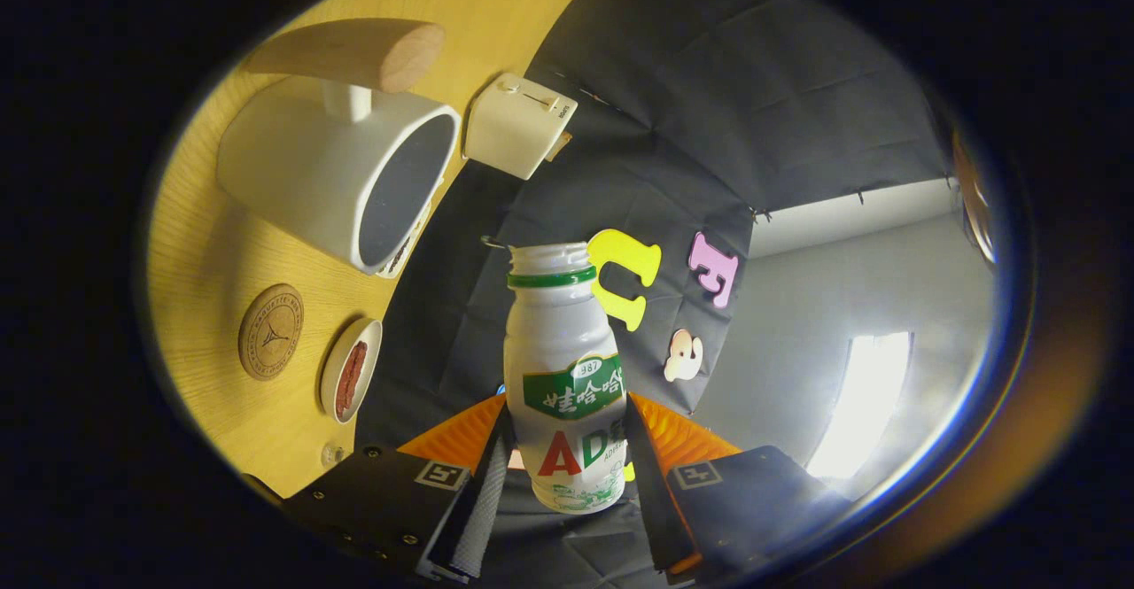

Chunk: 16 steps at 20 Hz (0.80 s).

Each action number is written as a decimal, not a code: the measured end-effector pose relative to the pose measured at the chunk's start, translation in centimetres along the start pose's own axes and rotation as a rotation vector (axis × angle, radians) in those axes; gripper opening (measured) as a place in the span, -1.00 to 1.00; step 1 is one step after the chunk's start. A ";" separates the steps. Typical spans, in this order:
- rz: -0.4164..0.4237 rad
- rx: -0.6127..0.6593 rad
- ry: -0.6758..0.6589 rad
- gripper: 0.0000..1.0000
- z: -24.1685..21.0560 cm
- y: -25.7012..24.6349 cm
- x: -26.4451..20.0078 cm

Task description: Take the bottle from table, then pour the juice into the cup, finally place the bottle on the coaster

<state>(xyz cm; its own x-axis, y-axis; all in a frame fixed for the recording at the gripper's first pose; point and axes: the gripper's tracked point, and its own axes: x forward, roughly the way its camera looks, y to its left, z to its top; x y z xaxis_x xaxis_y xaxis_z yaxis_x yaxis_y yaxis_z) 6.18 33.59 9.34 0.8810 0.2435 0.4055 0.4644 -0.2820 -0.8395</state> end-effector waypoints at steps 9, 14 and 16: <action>0.112 0.273 0.063 0.37 -0.8 2.1 0.1; 0.175 0.491 0.081 0.37 -0.7 3.3 1.0; 0.191 0.568 0.094 0.37 -0.8 3.8 1.3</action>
<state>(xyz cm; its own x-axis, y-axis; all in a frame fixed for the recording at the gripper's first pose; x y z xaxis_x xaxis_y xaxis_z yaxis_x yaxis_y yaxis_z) 9.14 32.14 6.97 0.9602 0.1475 0.2373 0.1995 0.2326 -0.9519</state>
